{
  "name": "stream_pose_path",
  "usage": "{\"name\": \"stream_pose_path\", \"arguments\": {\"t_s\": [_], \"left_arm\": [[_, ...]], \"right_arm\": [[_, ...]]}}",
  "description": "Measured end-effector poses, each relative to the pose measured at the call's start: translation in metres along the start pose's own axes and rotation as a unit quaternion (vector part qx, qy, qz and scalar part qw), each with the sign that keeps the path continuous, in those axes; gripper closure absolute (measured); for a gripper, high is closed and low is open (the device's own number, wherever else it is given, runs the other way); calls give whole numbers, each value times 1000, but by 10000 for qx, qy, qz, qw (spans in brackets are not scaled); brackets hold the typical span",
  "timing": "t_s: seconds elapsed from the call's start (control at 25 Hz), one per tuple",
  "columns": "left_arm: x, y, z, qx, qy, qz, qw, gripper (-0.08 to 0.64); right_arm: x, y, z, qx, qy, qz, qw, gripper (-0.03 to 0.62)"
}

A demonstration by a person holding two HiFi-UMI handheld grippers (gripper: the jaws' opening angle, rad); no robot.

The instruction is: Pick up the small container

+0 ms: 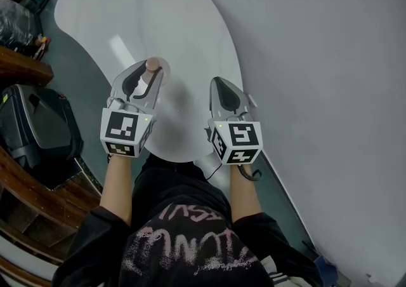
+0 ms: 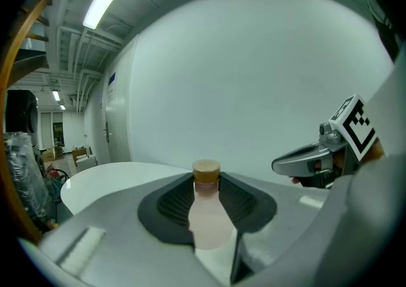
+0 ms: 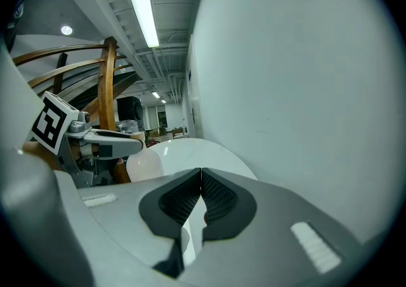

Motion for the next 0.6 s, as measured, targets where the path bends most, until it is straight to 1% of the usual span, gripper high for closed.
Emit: {"name": "stream_pose_path", "arguments": {"t_s": [0.36, 0.6], "left_arm": [[2, -13, 0, 137, -69, 63, 9999, 434], [7, -20, -1, 201, -43, 9, 9998, 434]], "right_arm": [[9, -3, 1, 73, -52, -58, 9999, 583], [14, -8, 0, 95, -96, -117, 9998, 583]]}}
Point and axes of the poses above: the fingertips, and each gripper's own axes: y forward along the fingers, z to its left, x out of its top, the point moved 6 cm from there along -y, backward along the fingers, and after that the axes turned 3 degrees about y, right-handed, at the moved point
